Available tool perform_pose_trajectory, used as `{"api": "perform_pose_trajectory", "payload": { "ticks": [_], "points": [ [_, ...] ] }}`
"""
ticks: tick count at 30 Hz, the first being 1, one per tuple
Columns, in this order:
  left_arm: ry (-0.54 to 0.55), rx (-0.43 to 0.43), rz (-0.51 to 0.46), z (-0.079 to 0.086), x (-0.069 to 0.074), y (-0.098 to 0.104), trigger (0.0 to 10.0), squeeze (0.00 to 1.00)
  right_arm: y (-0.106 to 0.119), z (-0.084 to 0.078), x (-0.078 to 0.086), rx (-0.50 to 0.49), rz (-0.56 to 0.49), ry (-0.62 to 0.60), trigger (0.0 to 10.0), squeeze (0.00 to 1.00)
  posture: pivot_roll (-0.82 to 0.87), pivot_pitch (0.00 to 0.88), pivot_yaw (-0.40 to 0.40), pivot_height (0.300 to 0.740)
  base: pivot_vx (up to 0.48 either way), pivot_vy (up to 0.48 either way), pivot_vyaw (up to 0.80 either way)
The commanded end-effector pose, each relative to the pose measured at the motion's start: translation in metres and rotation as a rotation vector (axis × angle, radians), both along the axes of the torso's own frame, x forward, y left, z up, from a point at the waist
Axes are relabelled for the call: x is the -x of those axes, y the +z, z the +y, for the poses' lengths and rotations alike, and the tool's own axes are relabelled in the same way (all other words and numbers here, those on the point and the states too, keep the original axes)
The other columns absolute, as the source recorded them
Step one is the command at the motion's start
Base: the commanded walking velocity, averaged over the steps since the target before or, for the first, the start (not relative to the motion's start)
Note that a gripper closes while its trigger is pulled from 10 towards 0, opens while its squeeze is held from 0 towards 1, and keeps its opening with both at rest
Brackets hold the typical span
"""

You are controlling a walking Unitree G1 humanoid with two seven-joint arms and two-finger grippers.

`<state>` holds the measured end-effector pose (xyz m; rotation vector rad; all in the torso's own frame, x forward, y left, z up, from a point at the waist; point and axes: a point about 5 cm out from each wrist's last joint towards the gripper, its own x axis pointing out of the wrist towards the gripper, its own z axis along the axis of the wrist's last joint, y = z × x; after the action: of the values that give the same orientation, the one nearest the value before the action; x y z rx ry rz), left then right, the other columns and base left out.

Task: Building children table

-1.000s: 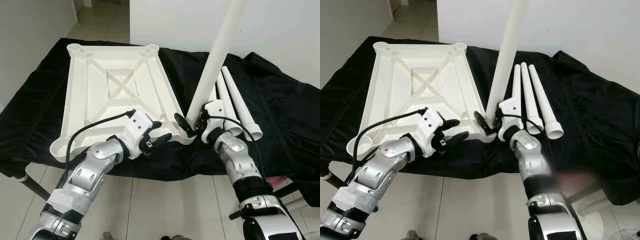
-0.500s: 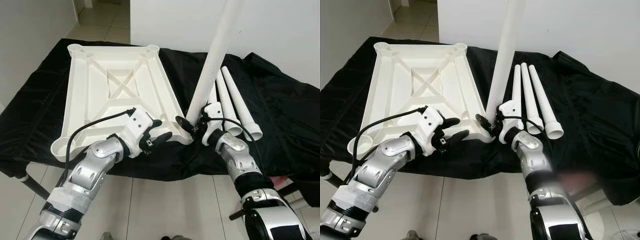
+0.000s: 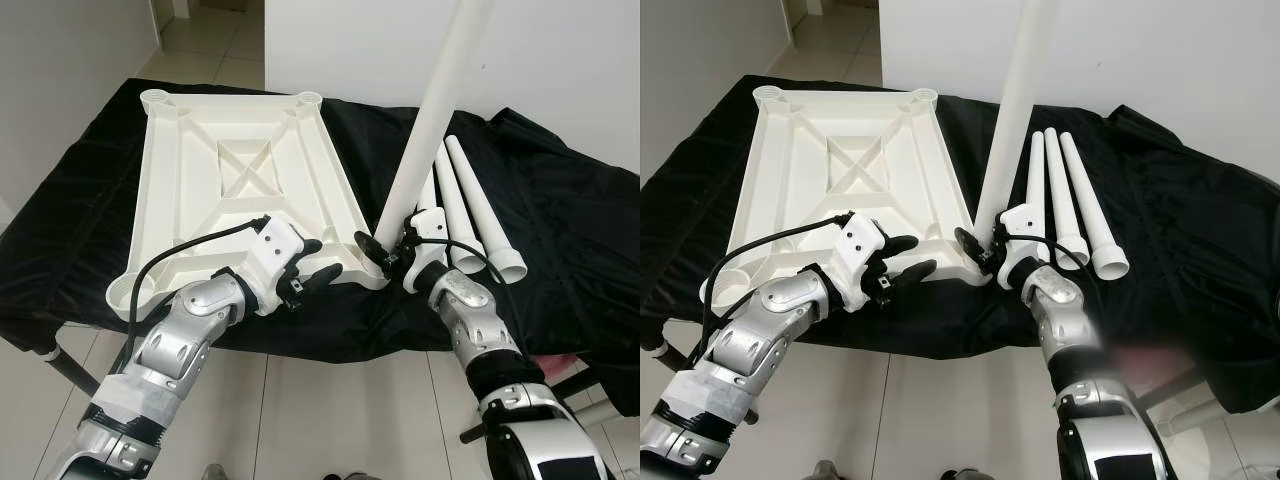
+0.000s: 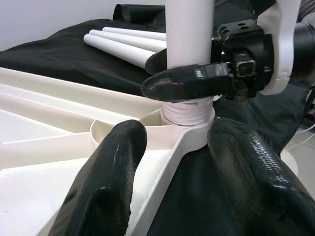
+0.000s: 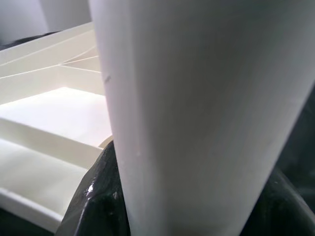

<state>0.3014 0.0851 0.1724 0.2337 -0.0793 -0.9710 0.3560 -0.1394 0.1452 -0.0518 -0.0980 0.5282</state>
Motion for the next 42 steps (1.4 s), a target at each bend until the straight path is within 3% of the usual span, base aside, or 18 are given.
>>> {"api": "perform_pose_trajectory", "payload": {
  "ticks": [1,5,14,17,22,25,29,30,31,32,39,42],
  "points": [
    [-0.104,-0.026,0.009,-0.005,0.007,-0.002,10.0,0.00,-0.016,-0.007,0.003,0.010,0.079,-0.078,10.0,0.00,0.03,0.064,-0.069,0.740,0.000,0.000,0.00],
    [-0.105,-0.025,0.012,-0.007,0.008,-0.004,10.0,0.00,-0.013,-0.001,0.004,-0.061,0.094,-0.170,10.0,0.00,0.03,0.058,-0.076,0.740,0.000,0.000,0.00],
    [-0.103,-0.030,0.012,-0.006,0.007,-0.005,10.0,0.00,-0.010,0.012,0.011,-0.121,0.084,-0.257,10.0,0.00,0.04,0.046,-0.082,0.740,0.000,0.000,0.00],
    [-0.089,-0.037,0.012,-0.004,0.006,-0.006,10.0,0.00,-0.008,0.023,0.015,-0.140,0.060,-0.383,10.0,0.00,0.04,0.038,-0.087,0.740,0.000,0.000,0.00],
    [-0.057,-0.048,0.008,0.002,0.002,-0.006,10.0,0.00,-0.008,0.031,0.018,-0.165,0.062,-0.483,10.0,0.00,0.05,0.037,-0.090,0.740,0.000,0.000,0.00],
    [-0.023,-0.054,0.001,0.008,-0.003,-0.004,10.0,0.00,-0.007,0.040,0.019,-0.171,0.071,-0.481,10.0,0.00,0.05,0.036,-0.082,0.740,0.000,0.000,0.00],
    [-0.014,-0.060,-0.001,0.009,-0.004,-0.004,10.0,0.00,-0.005,0.033,0.018,-0.183,0.055,-0.465,10.0,0.00,0.04,0.037,-0.077,0.740,0.000,0.000,0.00],
    [-0.012,-0.063,-0.001,0.009,-0.005,-0.005,10.0,0.00,-0.004,0.031,0.018,-0.182,0.049,-0.465,10.0,0.35,0.04,0.037,-0.077,0.740,0.000,0.000,0.00],
    [-0.012,-0.063,-0.001,0.009,-0.005,-0.005,10.0,0.00,-0.004,0.031,0.018,-0.182,0.049,-0.465,10.0,0.35,0.04,0.037,-0.077,0.740,0.000,0.000,0.00],
    [-0.011,-0.064,-0.002,0.009,-0.005,-0.005,10.0,0.00,-0.003,0.028,0.018,-0.187,0.043,-0.462,10.0,1.00,0.04,0.037,-0.076,0.740,0.000,0.000,0.00],
    [-0.009,-0.064,0.001,0.009,-0.004,-0.005,10.0,0.00,0.002,0.017,0.020,-0.195,-0.001,-0.460,10.0,1.00,0.04,0.044,-0.075,0.740,0.000,0.000,0.00],
    [0.040,-0.099,-0.027,0.013,-0.008,-0.007,10.0,0.00,0.000,0.012,0.032,-0.184,-0.046,-0.389,10.0,1.00,0.05,0.048,-0.073,0.740,0.000,0.000,0.00]
  ]
}}
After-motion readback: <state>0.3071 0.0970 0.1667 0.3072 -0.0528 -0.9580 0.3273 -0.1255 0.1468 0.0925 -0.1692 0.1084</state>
